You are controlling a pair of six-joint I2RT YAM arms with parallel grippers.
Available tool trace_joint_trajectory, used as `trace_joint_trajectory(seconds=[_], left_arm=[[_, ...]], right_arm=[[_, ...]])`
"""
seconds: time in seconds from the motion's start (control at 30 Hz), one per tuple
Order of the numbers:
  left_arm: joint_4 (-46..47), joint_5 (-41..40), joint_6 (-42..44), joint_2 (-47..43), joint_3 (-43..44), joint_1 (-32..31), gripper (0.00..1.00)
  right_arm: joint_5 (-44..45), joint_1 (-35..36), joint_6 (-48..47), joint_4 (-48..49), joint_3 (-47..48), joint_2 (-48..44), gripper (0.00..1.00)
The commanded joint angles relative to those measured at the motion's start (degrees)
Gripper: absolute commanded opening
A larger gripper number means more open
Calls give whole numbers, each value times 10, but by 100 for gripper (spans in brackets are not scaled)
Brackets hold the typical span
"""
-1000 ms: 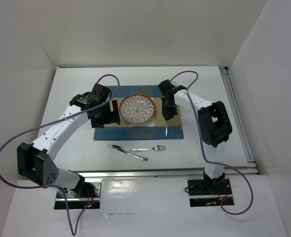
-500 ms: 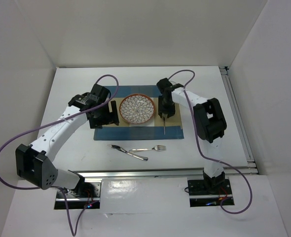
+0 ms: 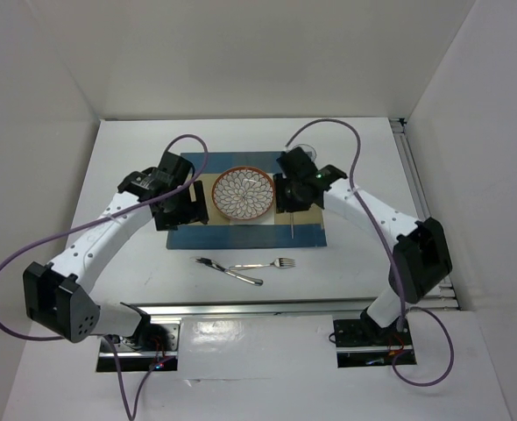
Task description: Set the dinner table for one person
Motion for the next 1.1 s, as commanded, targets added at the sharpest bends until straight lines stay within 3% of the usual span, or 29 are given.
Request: trace_joint_trajectory(seconds=[0.0,0.3,0.47,0.67,0.93,1.07], left_arm=[[-12,-28,-22,-31,-8,-2,95],[-18,-28,-51,-50,-20,18,92],[-18,-13,-51,-62,-40,38,92],[-18,-1,-51,-77,-53,57,90],[-54,30,24,-12,33,171,94],[-42,55,35,-17,38,194,94]], right_arm=[[-11,56,31,3,-36,-25,48],[-16,196,71,16,-61,-2,52],[-39,278,21,75,-68,26,54],[-39,307,-23,112,-45,79,56],[-39,313,-63,123,-17,155,56],[-39,313,-69,130,-12,170,56]])
